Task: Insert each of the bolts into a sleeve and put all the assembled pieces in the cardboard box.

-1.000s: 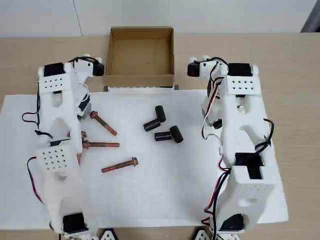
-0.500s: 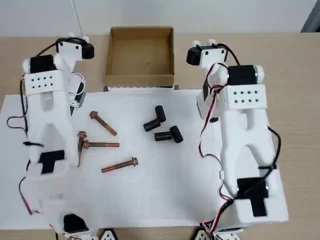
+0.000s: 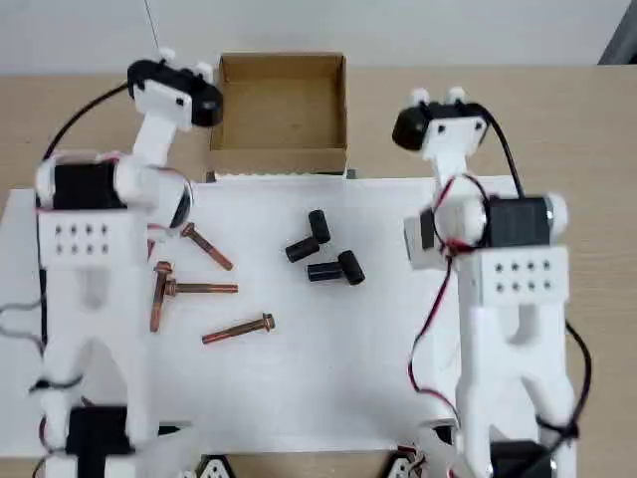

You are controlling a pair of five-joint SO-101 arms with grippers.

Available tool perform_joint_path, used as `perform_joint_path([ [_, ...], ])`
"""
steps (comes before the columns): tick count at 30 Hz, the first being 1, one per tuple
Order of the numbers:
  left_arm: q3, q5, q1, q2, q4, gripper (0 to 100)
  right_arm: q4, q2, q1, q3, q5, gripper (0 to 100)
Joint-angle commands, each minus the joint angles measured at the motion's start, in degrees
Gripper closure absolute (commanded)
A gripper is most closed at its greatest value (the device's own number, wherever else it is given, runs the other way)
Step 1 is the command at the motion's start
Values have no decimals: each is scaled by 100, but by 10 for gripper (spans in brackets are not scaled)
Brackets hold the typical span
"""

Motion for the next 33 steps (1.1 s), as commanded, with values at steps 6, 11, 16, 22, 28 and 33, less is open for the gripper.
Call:
perform_joint_path([
  [6, 2580, 1213, 255, -2462, -1451, 994, -312, -1543, -13, 1081, -589, 995],
  [11, 4215, 1688, 352, -3982, -2752, 994, -1341, -2519, -48, 2163, -985, 995],
  [16, 5367, 2233, 422, -5257, -3499, 994, -2141, -3336, -57, 3244, -1099, 995],
  [22, 6255, 2813, 422, -6435, -3886, 994, -2862, -4189, -66, 4501, -1081, 995],
  [28, 7055, 3684, 712, -7349, -4352, 994, -3468, -5051, -910, 5609, -1108, 995],
  [33, 7644, 4229, 1310, -8044, -4721, 994, -4444, -5912, -1692, 6646, -1099, 995],
])
